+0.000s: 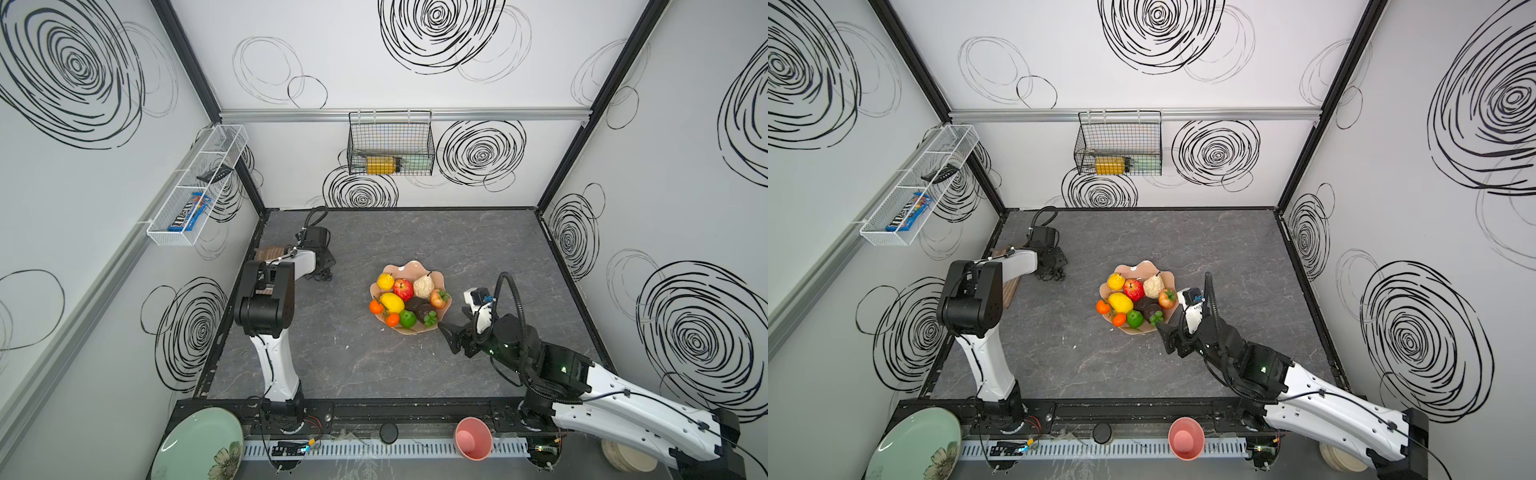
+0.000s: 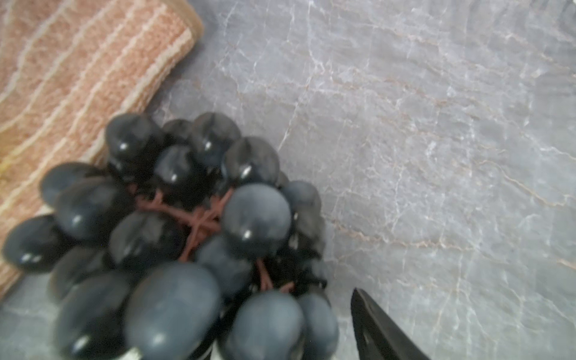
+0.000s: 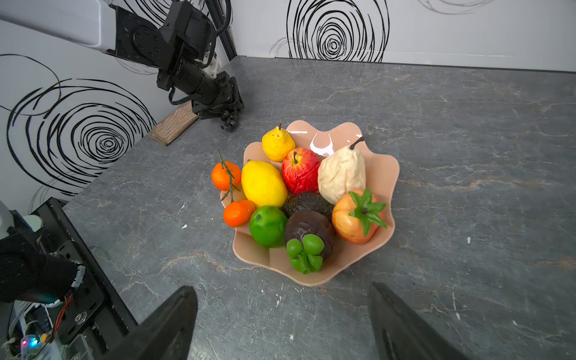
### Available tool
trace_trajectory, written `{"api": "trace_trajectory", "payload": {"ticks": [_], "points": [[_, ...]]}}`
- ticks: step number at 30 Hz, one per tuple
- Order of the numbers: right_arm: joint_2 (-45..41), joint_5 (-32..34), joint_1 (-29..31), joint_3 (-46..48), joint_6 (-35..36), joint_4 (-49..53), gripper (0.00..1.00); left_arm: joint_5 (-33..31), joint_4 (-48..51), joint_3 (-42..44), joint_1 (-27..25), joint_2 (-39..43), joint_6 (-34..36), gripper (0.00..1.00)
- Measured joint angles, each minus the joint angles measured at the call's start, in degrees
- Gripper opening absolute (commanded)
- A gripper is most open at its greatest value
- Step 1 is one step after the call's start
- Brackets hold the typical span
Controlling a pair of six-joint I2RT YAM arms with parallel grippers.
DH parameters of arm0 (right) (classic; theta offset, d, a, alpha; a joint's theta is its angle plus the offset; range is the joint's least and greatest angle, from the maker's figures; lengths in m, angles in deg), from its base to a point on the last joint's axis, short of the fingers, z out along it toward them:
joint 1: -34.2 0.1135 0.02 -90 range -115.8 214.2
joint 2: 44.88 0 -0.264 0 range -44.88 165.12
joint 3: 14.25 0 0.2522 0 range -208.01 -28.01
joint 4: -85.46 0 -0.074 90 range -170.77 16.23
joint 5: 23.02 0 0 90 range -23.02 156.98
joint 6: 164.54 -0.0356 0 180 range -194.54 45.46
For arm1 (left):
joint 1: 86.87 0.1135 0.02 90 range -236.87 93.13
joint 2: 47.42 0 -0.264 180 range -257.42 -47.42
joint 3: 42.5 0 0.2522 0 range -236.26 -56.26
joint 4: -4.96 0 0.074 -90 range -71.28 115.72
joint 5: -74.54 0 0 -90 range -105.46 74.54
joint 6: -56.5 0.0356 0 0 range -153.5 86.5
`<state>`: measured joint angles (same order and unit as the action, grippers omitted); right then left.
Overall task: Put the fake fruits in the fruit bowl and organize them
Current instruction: 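Grasp the bunch of dark grapes by the stem with the left gripper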
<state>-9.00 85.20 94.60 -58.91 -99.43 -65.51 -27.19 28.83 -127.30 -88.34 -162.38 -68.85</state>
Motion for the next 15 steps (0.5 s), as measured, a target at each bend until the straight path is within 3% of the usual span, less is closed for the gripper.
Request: {"api": "trace_trajectory", "payload": {"ticks": [8, 15], "points": [[1.0, -0.3, -0.4, 0.0, 0.0, -0.9, 0.94, -0.4, -0.8, 0.4, 0.1, 0.0, 0.4, 0.53], [2.1, -1.0, -0.5, 0.0, -0.2, -1.0, 0.96, -0.7, -6.0, 7.2, -0.7, 5.1, 0.3, 0.48]]}}
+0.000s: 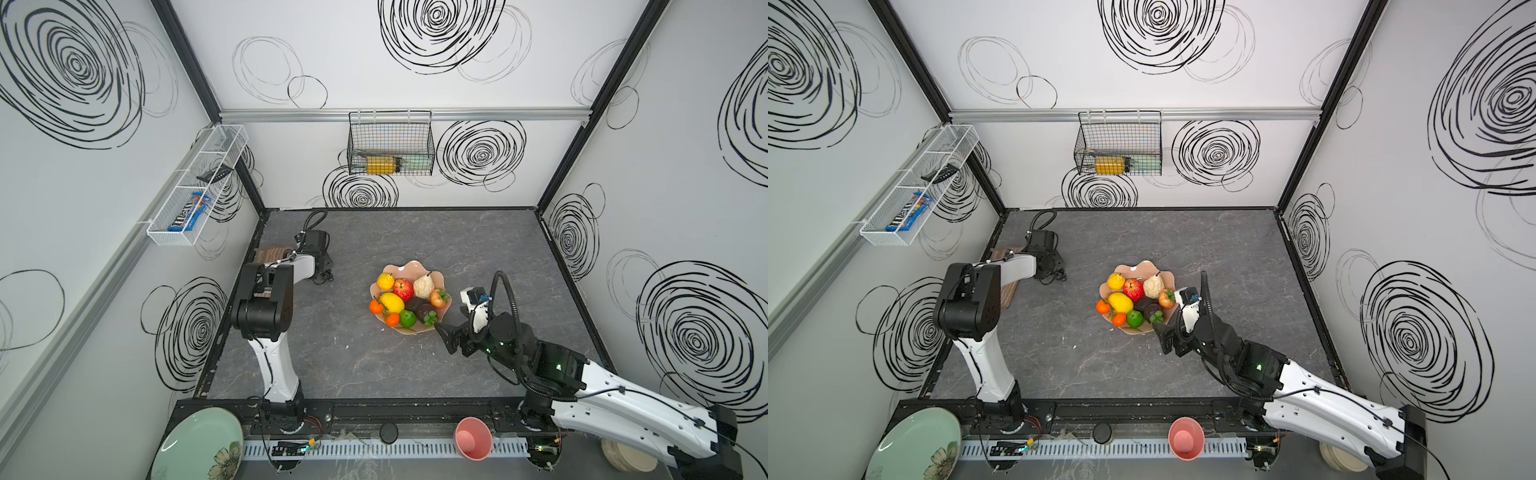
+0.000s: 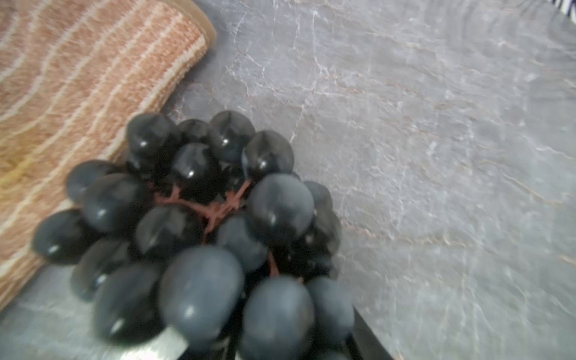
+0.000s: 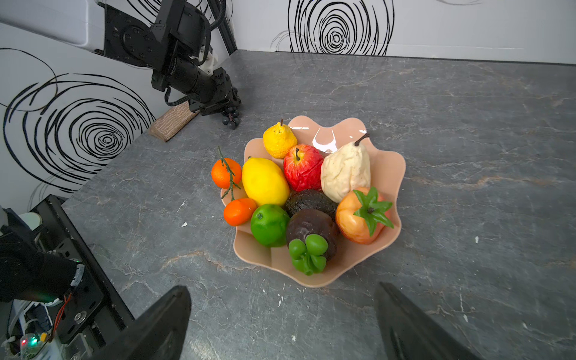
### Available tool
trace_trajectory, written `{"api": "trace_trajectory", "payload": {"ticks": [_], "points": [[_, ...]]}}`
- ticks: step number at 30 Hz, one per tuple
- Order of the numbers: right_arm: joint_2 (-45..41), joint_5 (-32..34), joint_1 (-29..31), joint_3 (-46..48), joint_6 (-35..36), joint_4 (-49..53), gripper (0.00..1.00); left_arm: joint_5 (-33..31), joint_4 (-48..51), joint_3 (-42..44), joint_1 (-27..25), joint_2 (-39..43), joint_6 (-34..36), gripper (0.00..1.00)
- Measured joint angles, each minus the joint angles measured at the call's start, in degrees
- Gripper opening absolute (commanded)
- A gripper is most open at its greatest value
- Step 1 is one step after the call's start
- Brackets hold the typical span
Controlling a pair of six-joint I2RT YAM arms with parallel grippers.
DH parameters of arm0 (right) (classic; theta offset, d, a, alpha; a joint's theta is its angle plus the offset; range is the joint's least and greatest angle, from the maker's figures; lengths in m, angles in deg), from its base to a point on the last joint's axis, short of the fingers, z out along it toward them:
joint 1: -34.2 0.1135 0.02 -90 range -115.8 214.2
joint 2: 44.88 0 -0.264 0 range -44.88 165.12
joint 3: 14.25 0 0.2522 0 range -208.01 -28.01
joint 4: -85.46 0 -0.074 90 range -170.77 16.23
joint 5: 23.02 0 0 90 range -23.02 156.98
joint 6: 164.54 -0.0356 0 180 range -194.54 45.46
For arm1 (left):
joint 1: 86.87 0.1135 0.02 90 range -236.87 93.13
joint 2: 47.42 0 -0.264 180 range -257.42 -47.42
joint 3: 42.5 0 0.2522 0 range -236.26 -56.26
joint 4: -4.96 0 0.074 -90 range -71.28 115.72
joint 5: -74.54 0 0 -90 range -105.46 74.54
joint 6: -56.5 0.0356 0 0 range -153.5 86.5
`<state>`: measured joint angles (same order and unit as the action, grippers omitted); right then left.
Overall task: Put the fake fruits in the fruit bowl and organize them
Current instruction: 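Grasp the bunch of dark grapes by the stem with the left gripper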
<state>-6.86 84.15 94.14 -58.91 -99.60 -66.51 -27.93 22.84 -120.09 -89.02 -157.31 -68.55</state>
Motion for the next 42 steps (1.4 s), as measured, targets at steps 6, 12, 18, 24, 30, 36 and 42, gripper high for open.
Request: {"api": "trace_trajectory", "payload": {"ticks": [6, 12, 18, 24, 30, 36, 42], "points": [[0.1, 0.0, -0.2, 0.0, -0.3, 0.0, 0.97, 0.0, -5.7, 6.3, -1.2, 6.5, 0.1, 0.43], [0.1, 0.0, -0.2, 0.0, -0.6, 0.0, 0.97, 0.0, -8.2, 9.2, -2.1, 9.9, 0.1, 0.51], [0.3, -0.2, -0.3, 0.0, -0.9, 0.0, 0.97, -1.1, -4.0, 5.0, -1.2, 6.0, -0.1, 0.67], [0.4, -0.2, -0.3, 0.0, -1.5, 0.0, 0.97, -1.2, -0.5, 0.3, -0.7, 0.9, -0.1, 0.66], [0.9, -0.3, -0.4, 0.0, -1.7, 0.0, 0.97, -1.3, 1.9, -2.8, -0.5, -2.4, 0.0, 0.54], [1.6, -0.5, -0.7, 0.0, -1.7, -0.2, 0.97, -1.3, 2.5, -3.3, -0.2, -2.7, 0.1, 0.36], [1.9, -0.7, -1.0, 0.0, -1.7, -0.4, 0.97, -0.6, -2.4, 0.8, -0.2, -0.6, -0.4, 0.30]]}}
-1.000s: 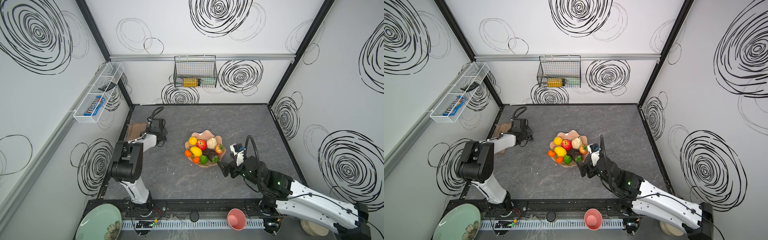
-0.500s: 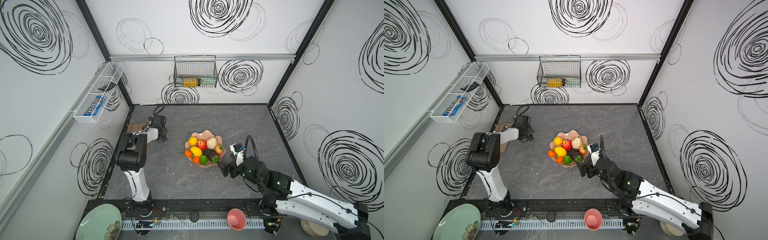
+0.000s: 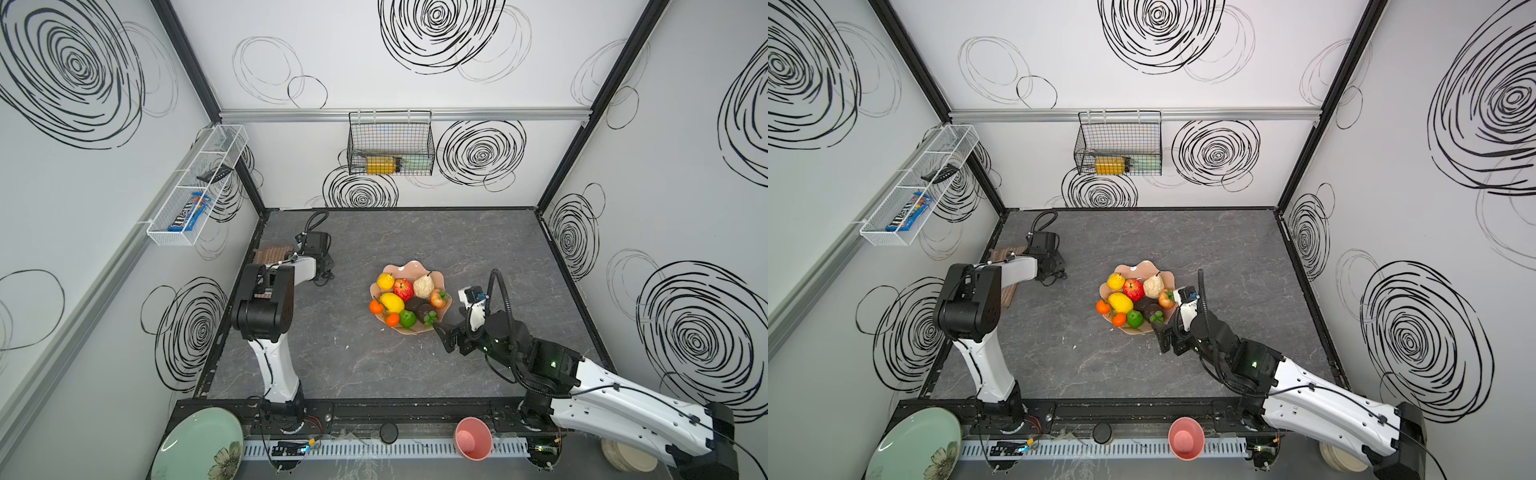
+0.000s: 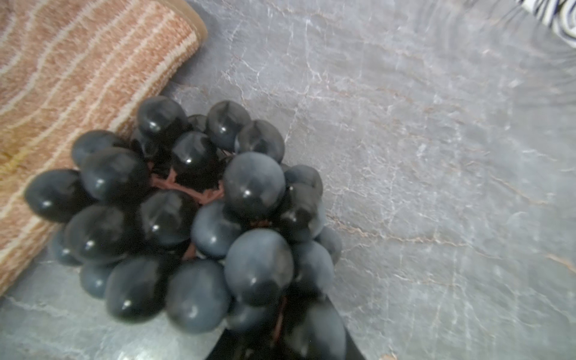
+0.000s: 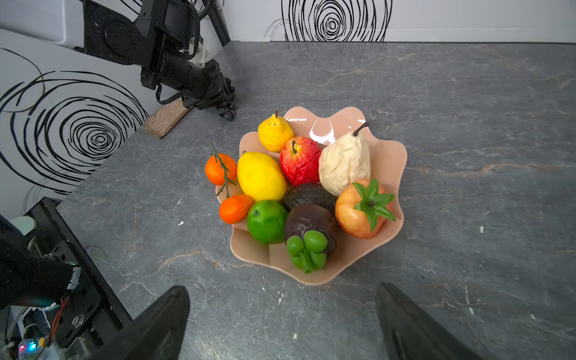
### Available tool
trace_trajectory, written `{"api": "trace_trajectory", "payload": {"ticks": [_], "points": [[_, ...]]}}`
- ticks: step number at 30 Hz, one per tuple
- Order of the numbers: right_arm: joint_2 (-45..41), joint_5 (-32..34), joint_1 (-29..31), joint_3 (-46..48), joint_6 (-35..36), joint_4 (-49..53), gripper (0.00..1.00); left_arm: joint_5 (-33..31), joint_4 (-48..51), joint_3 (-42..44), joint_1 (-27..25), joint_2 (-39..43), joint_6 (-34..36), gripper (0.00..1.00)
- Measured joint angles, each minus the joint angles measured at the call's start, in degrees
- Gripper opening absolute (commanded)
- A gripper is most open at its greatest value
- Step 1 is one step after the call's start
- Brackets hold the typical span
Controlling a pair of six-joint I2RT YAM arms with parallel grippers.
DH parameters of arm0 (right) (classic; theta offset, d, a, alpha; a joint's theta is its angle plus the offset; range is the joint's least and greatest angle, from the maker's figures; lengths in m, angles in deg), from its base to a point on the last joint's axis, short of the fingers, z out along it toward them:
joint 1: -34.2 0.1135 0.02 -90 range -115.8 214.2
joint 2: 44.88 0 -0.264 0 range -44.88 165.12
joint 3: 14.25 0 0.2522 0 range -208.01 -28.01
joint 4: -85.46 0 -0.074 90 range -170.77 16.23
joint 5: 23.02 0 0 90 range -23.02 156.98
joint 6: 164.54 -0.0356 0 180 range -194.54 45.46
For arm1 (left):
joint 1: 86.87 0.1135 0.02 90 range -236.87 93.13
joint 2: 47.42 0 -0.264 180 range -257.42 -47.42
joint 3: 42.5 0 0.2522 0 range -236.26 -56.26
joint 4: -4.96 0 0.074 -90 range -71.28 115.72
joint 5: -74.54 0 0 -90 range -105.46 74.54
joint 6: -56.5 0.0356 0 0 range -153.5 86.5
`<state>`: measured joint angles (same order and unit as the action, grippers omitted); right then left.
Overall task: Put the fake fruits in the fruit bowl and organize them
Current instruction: 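Grasp the bunch of dark grapes by the stem with the left gripper, then lift the grapes and carry them over the pink bowl with the left gripper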
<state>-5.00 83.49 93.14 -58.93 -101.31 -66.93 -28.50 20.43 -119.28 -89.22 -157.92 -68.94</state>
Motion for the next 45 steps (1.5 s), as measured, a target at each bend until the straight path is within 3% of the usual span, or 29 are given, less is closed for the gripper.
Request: {"api": "trace_trajectory", "payload": {"ticks": [10, 22, 33, 45], "points": [[0.1, -0.5, -0.4, 0.0, 0.0, -0.2, 0.97, 2.3, -9.2, 12.7, -3.4, 15.9, 0.5, 0.26], [0.7, -0.9, -0.4, 0.0, -0.1, -0.9, 0.97, 4.3, -11.3, 15.7, -10.6, 26.4, 3.1, 0.25], [0.6, -0.8, -0.4, 0.0, -0.5, -0.9, 0.97, 9.7, -6.8, 10.3, -19.3, 30.7, 5.3, 0.25], [-1.2, -0.2, -0.5, 0.0, -1.4, -0.9, 0.97, 19.3, -0.9, -1.5, -27.8, 27.3, 8.6, 0.25]]}}
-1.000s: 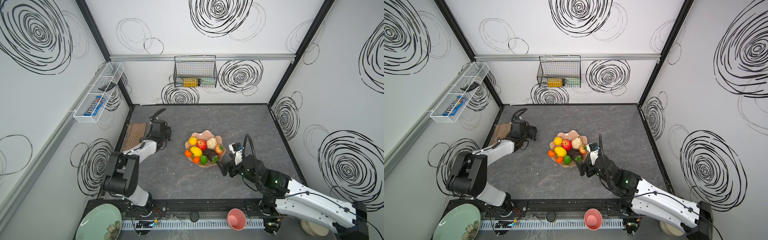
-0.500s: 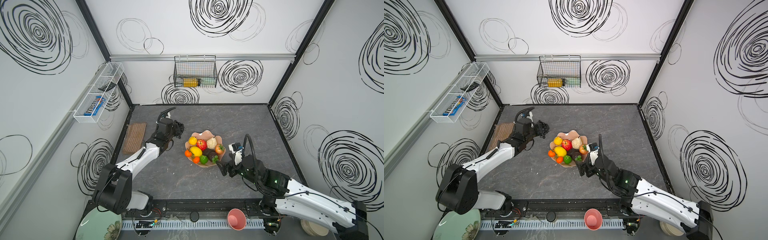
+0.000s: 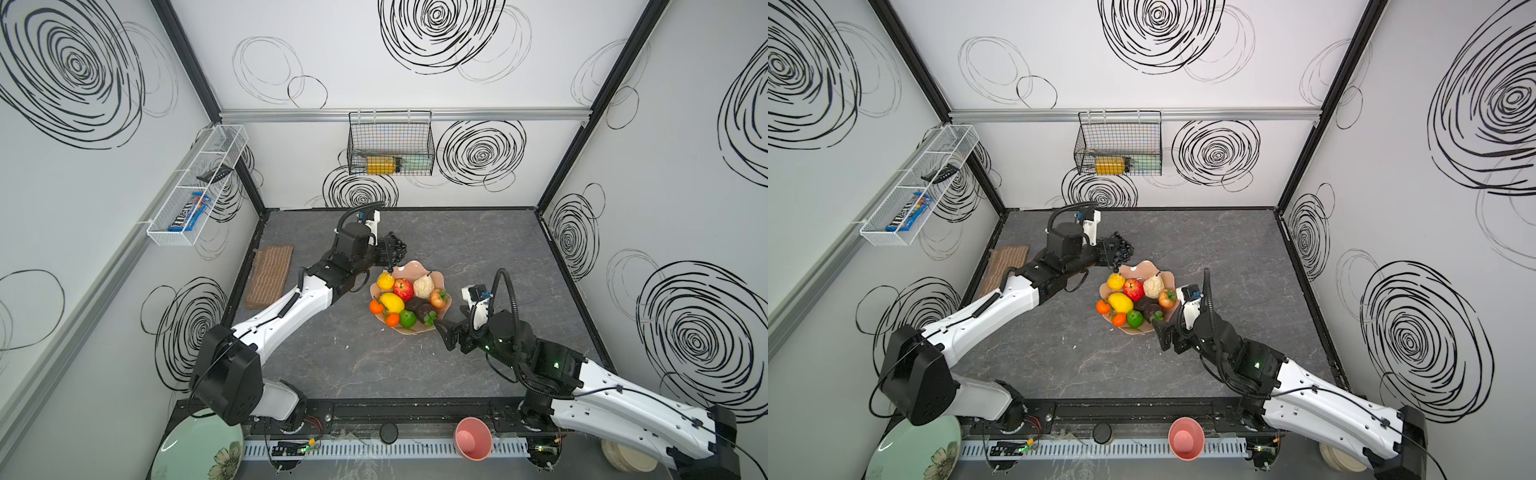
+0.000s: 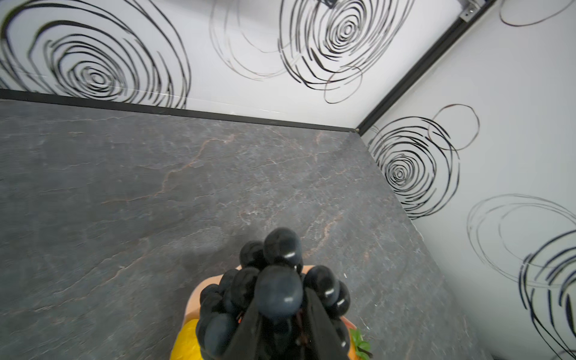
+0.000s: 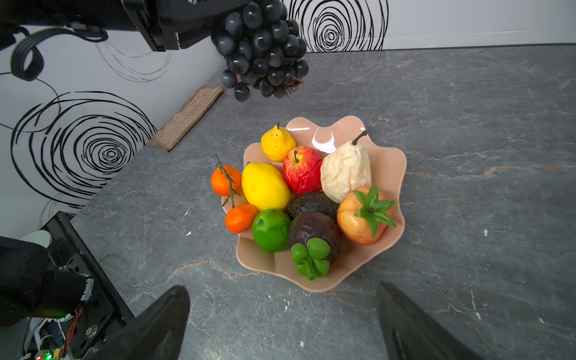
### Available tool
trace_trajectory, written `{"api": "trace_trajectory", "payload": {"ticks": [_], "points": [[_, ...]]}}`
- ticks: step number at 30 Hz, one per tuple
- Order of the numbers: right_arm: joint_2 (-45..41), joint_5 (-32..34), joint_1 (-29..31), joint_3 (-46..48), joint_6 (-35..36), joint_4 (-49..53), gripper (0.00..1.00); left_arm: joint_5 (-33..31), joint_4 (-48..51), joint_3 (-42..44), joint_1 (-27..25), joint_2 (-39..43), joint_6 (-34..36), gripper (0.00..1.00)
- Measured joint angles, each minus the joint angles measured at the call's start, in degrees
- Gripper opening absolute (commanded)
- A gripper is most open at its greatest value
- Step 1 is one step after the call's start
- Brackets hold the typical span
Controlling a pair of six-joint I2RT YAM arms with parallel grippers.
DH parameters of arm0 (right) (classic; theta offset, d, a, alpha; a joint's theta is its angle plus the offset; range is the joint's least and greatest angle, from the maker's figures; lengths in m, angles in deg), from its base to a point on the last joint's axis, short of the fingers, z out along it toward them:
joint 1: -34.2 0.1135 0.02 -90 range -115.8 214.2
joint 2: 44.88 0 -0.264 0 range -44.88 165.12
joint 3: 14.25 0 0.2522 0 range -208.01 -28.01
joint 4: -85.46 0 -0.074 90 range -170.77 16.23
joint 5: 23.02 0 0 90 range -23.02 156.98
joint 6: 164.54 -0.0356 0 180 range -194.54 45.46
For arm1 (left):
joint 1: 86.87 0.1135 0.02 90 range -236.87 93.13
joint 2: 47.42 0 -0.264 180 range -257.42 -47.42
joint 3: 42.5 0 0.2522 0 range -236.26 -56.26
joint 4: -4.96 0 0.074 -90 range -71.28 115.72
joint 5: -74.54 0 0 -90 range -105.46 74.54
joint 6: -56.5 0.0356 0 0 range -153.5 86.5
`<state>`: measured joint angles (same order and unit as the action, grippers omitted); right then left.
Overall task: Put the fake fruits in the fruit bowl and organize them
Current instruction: 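Lift the grapes and carry them over the pink bowl with the left gripper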
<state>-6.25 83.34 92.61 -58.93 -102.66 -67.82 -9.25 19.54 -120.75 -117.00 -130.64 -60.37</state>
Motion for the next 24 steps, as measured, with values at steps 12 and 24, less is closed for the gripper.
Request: {"api": "trace_trajectory", "payload": {"ticks": [12, 24], "points": [[0.0, 0.2, -0.3, 0.0, -0.4, 0.0, 0.97, 5.9, 5.7, -9.5, -5.6, -12.2, 1.2, 0.25], [0.0, 0.2, -0.5, 0.0, -0.4, 0.0, 0.97, 6.8, 8.4, -13.0, -5.2, -16.2, 2.5, 0.25]]}}
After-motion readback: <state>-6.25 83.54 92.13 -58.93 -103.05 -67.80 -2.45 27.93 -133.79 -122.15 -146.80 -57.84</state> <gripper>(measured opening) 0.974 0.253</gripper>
